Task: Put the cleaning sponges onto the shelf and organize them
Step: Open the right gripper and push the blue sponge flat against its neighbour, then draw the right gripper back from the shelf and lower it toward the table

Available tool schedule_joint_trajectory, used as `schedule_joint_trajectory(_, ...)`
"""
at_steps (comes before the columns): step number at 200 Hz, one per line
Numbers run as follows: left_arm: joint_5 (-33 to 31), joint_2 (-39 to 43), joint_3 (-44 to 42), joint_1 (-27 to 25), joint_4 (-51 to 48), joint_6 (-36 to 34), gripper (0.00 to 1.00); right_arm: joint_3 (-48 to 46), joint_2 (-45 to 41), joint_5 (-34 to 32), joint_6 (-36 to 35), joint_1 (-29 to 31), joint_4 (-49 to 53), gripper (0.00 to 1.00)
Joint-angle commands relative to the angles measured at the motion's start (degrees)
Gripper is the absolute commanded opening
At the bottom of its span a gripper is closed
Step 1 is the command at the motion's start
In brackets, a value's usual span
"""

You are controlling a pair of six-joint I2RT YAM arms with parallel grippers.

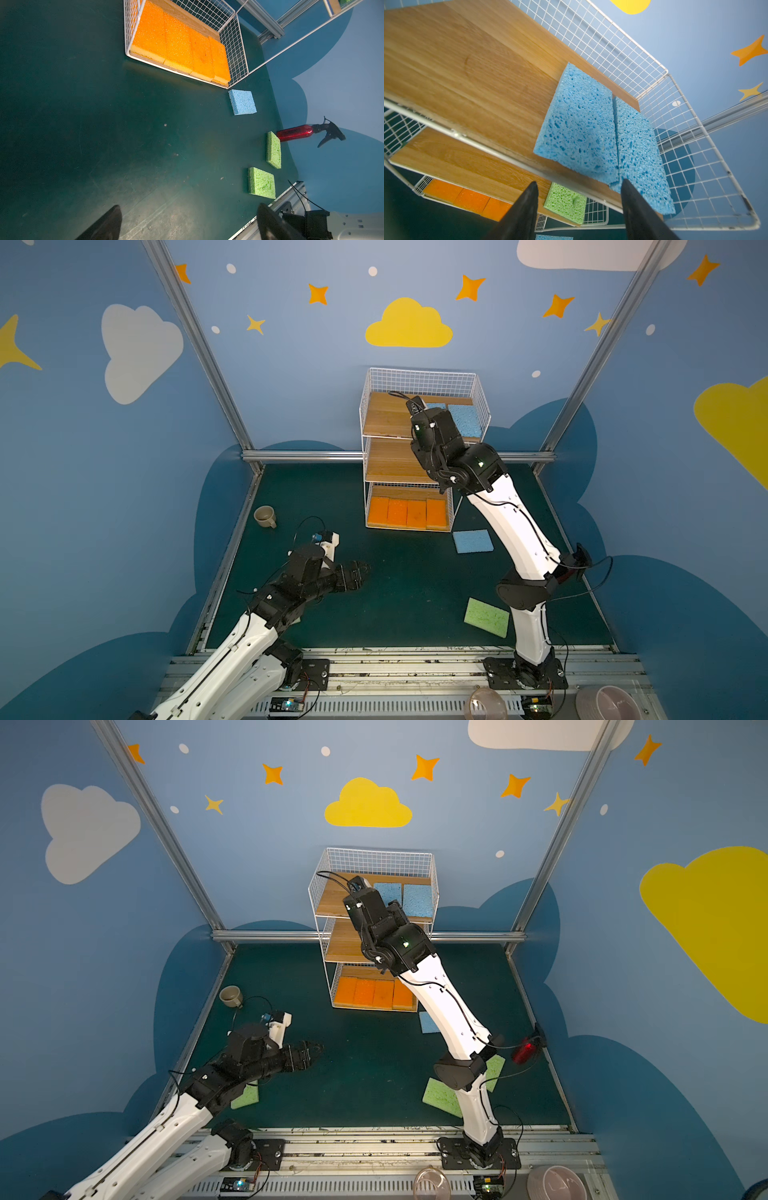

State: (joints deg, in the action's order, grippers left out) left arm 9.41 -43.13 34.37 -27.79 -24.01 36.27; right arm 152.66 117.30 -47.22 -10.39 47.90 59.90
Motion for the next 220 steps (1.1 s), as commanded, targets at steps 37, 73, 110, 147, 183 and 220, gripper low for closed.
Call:
schedule_joint_trajectory(37,-1.01,-0.61,3.46,-0.14,-1.92,-2.01,0.99,-2.36,-5.4,5.61,3.34,0.45,3.31,0.71)
schedule_joint_trajectory(73,-1.47,-2.83,4.45,-0.11,-1.06,-2.97,1.0,-19.95,-18.36,12.69,11.17,0.79,-0.94,0.71)
schedule_joint_trajectory(110,-2.51,-6.25,5.71,-1.29,0.51,-3.24,0.99,-46.27,-37.36,17.93,17.66,0.55,-10.68,0.71)
schedule_joint_trajectory(147,-5.3,-11.87,5.89,-5.63,4.9,-2.2,0.99,-69.88,-54.23,24.12,25.48,-6.9,-17.9,0.64)
schedule_joint_trajectory(183,-6.22,-16.34,4.76,-8.01,10.64,-0.53,0.99,-86.93,-63.21,38.44,32.73,-22.29,-23.04,0.58)
schedule_joint_trajectory(220,-6.6,-19.55,3.62,-8.94,13.93,0.35,0.99,-98.95,-62.7,54.35,38.43,-37.67,-31.38,0.53)
